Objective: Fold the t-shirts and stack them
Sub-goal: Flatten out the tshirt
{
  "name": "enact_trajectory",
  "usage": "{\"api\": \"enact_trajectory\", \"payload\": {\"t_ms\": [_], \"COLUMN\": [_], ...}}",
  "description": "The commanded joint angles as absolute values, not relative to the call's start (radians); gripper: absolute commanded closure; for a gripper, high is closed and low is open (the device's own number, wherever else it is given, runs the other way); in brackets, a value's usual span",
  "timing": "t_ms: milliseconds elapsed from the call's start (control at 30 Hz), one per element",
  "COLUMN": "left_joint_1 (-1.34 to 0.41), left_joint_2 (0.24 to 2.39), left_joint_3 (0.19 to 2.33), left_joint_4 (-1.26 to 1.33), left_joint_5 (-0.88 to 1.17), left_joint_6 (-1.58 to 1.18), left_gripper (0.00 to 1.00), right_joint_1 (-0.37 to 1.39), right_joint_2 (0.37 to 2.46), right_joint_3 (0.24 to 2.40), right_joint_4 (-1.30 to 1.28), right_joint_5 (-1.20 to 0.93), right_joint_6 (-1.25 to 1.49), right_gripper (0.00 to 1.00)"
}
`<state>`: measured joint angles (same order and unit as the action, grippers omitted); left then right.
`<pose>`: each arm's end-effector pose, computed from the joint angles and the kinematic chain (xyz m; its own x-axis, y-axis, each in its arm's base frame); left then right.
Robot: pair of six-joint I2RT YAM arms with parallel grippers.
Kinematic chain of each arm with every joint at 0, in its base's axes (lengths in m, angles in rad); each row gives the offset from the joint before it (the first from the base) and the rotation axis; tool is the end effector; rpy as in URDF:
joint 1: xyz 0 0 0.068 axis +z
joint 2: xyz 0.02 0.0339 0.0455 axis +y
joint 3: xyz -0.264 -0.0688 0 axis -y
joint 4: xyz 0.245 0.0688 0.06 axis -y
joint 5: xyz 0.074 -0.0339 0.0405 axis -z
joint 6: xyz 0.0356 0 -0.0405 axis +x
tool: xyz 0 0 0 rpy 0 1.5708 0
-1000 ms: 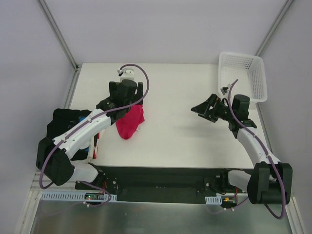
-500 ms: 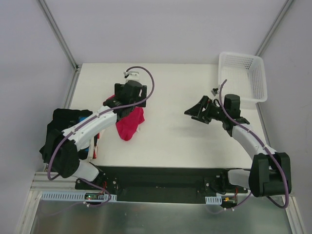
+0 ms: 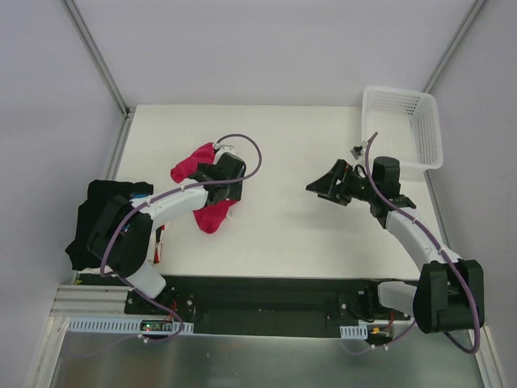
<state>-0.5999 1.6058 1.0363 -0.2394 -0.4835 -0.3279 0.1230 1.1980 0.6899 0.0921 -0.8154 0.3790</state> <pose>0.2906 -0.1787 0.2194 -0.6411 0.0930 -0.7618 0.0301 0.9949 0.0961 0.2520 0.0573 0.2528 -0.6482 0.1754 -0.7410 -0.5437 0.5746 0.6117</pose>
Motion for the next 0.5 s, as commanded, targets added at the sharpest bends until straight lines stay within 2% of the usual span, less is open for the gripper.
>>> {"api": "enact_trajectory", "payload": {"t_ms": [0, 300, 467], "left_joint_1": [-0.618, -0.666, -0.712], "left_joint_2": [1.546, 1.784, 1.913], "left_joint_3": [1.026, 1.346, 1.434], "left_joint_4": [-0.252, -0.25, -0.264], "left_joint_5": [-0.509, -0.416, -0.425], "left_joint_6": [-0.359, -0.235, -0.18], "left_gripper": [0.1, 0.1, 0.09], "right_joint_1": [0.126, 0.124, 0.117], "right_joint_2": [1.198, 1.2, 1.2], "right_joint_3": [0.706, 0.704, 0.706], "right_joint_4": [0.1, 0.115, 0.113], "right_joint_5": [-0.827, -0.827, -0.827], "right_joint_6": [0.359, 0.365, 0.361], "right_gripper": [0.06, 0.07, 0.07]}}
